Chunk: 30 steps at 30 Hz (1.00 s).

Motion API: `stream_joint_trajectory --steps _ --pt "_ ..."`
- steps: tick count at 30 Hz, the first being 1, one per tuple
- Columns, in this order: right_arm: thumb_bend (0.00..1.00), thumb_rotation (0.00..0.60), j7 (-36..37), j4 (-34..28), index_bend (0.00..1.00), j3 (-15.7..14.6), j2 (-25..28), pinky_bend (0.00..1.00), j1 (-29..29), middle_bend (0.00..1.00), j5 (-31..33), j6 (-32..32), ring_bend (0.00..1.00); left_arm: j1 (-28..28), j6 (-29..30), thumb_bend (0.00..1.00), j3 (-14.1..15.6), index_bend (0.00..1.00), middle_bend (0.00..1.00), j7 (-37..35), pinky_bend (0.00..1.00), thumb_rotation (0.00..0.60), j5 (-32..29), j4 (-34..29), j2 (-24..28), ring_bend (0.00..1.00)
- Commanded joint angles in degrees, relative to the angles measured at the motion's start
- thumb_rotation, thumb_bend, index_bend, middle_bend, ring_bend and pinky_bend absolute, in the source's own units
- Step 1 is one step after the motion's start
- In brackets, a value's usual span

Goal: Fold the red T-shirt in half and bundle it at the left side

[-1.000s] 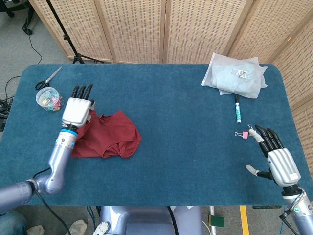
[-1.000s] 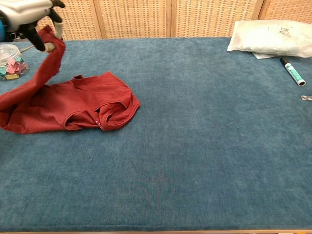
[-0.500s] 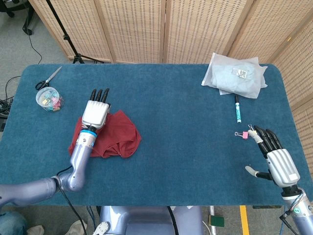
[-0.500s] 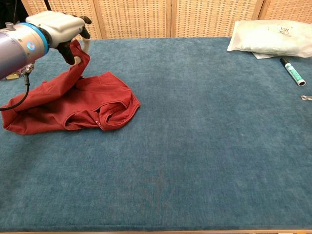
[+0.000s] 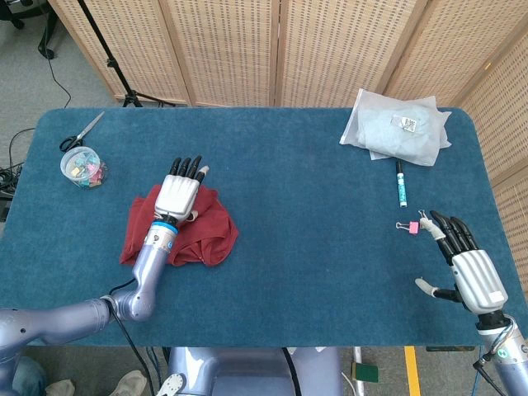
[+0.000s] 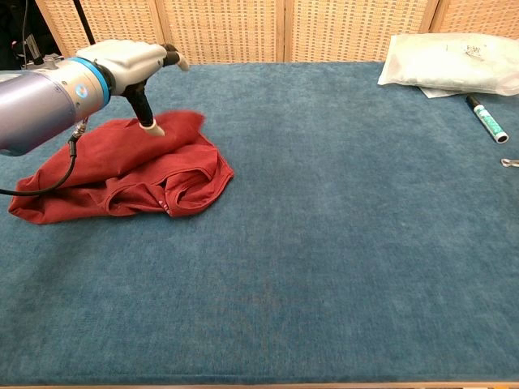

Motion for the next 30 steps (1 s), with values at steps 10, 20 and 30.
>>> stream_joint_trajectory --steps 10,20,30 --pt "0.0 0.6 -1.6 -0.26 0.0 -0.36 -0.42 0.0 0.0 0.0 -0.36 -0.34 0.0 4.32 -4.32 0.0 -2.36 0.05 0.0 -7.71 0.0 0.6 -7.12 -4.07 9.95 0.0" --pt "0.0 0.6 -3.37 -0.45 0.0 -0.42 -1.11 0.0 0.45 0.0 -0.35 -1.29 0.0 2.23 -12.11 0.18 -2.28 0.24 0.0 -9.78 0.0 0.6 -14.0 4.61 9.85 0.0" --pt "0.0 0.6 -2.89 0.4 0.0 0.17 -1.17 0.0 0.79 0.0 1.3 -2.29 0.0 -1.8 -19.47 0.36 -0.06 0.33 0.0 -8.49 0.0 0.6 -17.55 19.6 3.92 0.0"
